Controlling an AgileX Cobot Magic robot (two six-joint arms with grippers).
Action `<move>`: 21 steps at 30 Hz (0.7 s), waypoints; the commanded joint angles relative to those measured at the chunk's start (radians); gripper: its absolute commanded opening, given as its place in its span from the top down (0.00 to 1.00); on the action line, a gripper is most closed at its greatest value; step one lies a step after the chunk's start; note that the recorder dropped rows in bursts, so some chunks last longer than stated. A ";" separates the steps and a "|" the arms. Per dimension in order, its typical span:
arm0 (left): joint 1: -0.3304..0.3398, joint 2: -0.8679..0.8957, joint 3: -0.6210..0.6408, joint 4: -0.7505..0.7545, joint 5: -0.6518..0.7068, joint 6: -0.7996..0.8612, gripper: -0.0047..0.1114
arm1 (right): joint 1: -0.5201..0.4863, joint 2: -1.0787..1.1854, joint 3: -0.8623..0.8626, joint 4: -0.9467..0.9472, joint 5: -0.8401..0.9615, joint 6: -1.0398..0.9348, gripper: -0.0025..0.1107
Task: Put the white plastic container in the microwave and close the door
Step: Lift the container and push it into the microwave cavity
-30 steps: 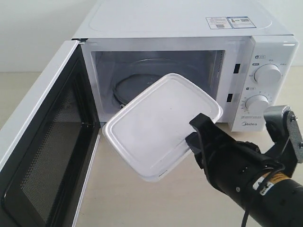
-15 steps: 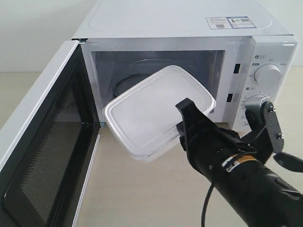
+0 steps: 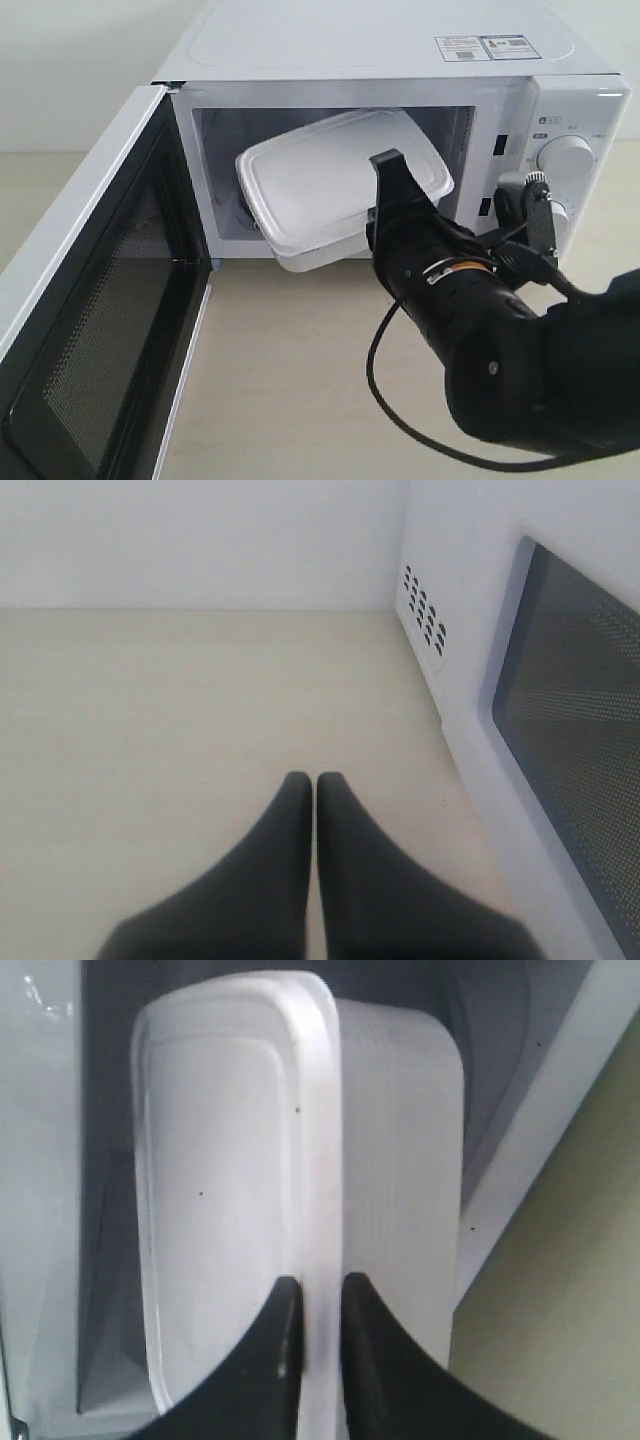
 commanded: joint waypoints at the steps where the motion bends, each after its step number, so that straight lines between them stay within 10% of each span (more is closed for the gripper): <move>1: 0.003 -0.002 0.003 -0.002 0.000 -0.001 0.93 | -0.042 -0.002 -0.044 -0.025 0.016 -0.034 0.98; 21: 0.003 -0.002 0.003 -0.002 0.000 -0.001 0.93 | -0.062 0.180 -0.231 -0.023 -0.017 -0.025 0.98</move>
